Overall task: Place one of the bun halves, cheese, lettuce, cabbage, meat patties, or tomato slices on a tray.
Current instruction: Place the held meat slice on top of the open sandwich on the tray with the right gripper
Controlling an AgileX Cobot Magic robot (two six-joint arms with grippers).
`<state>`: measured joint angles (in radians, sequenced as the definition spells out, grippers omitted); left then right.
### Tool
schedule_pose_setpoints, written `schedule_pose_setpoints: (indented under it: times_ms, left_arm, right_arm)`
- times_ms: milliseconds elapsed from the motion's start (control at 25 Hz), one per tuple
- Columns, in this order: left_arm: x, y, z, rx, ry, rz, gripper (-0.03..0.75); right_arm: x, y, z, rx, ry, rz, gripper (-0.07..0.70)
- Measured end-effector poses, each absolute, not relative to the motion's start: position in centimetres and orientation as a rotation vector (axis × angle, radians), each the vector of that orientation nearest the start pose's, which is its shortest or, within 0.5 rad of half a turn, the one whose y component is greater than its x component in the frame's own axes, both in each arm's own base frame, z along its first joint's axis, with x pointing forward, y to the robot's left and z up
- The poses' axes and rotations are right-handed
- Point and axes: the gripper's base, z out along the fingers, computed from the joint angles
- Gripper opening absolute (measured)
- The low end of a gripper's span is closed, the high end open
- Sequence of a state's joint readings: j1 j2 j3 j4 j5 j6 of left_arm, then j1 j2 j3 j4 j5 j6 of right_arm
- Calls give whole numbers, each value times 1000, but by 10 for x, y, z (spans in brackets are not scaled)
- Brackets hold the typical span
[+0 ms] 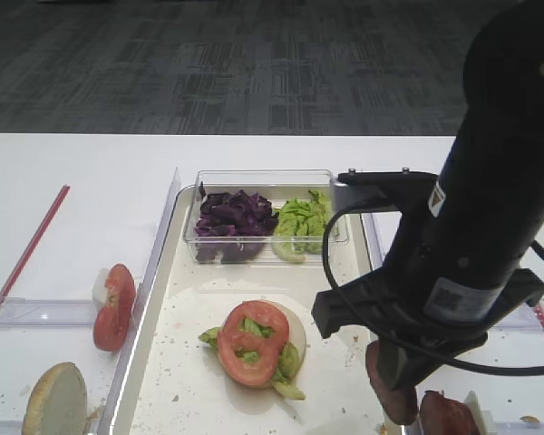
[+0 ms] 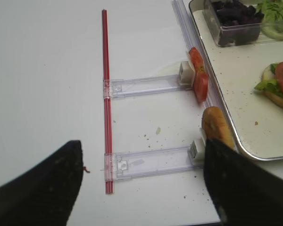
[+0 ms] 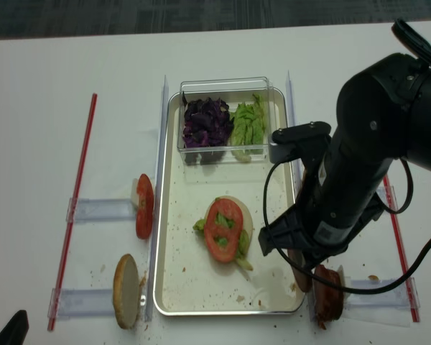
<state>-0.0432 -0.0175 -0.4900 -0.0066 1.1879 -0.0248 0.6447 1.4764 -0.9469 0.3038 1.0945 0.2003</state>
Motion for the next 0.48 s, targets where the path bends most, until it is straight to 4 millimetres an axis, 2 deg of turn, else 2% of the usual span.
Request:
schedule_pose_setpoints:
  times_ms: [280,480]
  left_arm:
    - [-12,0,264,21,2164,-47,493]
    - [-12,0,264,21,2164,-47,493]
  right_arm:
    - [187,187,239,-633,3030,714,134]
    - [190,196,243,-675,2914,838,134]
